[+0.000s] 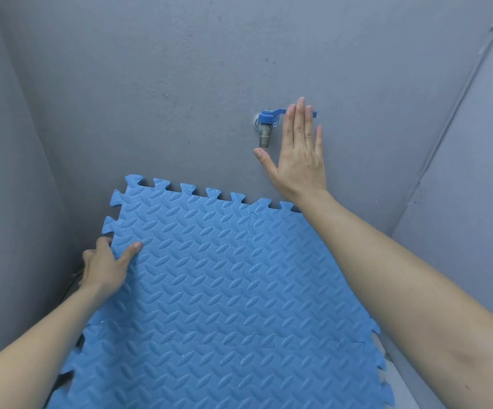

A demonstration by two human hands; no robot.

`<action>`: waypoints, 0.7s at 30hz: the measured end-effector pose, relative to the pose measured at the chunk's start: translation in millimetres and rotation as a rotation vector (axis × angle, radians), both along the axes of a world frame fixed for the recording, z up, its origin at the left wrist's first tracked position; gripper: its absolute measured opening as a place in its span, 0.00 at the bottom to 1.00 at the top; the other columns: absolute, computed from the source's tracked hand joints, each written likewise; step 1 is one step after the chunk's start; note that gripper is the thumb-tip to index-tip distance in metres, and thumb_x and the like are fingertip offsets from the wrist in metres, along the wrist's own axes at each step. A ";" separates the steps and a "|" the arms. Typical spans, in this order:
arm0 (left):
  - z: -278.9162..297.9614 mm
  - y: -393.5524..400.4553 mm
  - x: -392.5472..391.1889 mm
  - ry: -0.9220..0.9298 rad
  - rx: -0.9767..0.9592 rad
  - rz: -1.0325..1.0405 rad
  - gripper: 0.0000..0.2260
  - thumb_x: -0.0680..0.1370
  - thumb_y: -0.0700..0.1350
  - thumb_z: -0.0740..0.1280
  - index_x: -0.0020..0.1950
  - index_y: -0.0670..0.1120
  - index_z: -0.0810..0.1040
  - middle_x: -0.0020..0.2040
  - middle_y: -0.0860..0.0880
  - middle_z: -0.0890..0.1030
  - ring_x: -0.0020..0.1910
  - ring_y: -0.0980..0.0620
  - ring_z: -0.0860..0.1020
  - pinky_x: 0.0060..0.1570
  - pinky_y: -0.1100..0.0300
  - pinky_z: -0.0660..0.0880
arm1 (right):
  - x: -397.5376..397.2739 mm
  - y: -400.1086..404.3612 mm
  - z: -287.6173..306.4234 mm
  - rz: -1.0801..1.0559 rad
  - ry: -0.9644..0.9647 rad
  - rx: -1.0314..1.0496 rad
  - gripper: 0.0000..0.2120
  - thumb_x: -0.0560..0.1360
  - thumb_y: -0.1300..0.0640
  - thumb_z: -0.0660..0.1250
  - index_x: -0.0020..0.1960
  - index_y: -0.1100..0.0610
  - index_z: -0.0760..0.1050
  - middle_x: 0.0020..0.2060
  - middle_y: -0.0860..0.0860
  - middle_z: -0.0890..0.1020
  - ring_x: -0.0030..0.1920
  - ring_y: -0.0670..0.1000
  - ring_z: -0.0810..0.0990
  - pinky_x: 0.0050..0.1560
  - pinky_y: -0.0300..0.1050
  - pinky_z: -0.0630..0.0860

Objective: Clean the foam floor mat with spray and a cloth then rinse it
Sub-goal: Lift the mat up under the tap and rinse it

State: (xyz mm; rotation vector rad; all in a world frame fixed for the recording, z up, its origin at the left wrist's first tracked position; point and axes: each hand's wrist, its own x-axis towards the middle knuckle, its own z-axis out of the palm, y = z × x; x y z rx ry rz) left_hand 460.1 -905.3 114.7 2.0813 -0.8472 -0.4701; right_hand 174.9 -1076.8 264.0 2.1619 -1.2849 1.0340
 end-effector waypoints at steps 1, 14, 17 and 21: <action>0.9 0.4 0.5 0.006 0.004 -0.004 0.33 0.74 0.64 0.63 0.69 0.43 0.62 0.68 0.38 0.62 0.60 0.35 0.71 0.62 0.43 0.67 | -2.3 2.7 1.7 0.023 -0.010 0.022 0.42 0.79 0.33 0.48 0.79 0.62 0.42 0.80 0.57 0.45 0.79 0.54 0.42 0.77 0.60 0.42; 5.7 7.6 -5.4 -0.018 0.034 -0.039 0.35 0.74 0.64 0.64 0.72 0.45 0.59 0.71 0.38 0.60 0.65 0.35 0.69 0.64 0.45 0.66 | -206.4 100.9 -247.1 -0.387 -0.884 1.320 0.44 0.65 0.22 0.61 0.70 0.51 0.68 0.65 0.50 0.76 0.64 0.57 0.76 0.64 0.56 0.71; 1.9 13.3 8.6 0.027 0.081 -0.151 0.45 0.65 0.66 0.73 0.74 0.51 0.57 0.73 0.42 0.61 0.70 0.41 0.65 0.68 0.47 0.65 | -206.3 99.6 -240.2 -0.364 -1.004 1.301 0.42 0.66 0.24 0.64 0.66 0.55 0.70 0.57 0.50 0.79 0.55 0.55 0.80 0.62 0.55 0.75; -11.0 26.8 34.0 0.068 0.208 -0.292 0.54 0.48 0.67 0.79 0.70 0.62 0.59 0.69 0.49 0.69 0.67 0.46 0.70 0.67 0.45 0.68 | -196.1 101.0 -232.1 -0.502 -1.010 1.054 0.38 0.75 0.33 0.60 0.73 0.59 0.59 0.60 0.52 0.72 0.62 0.57 0.73 0.55 0.49 0.65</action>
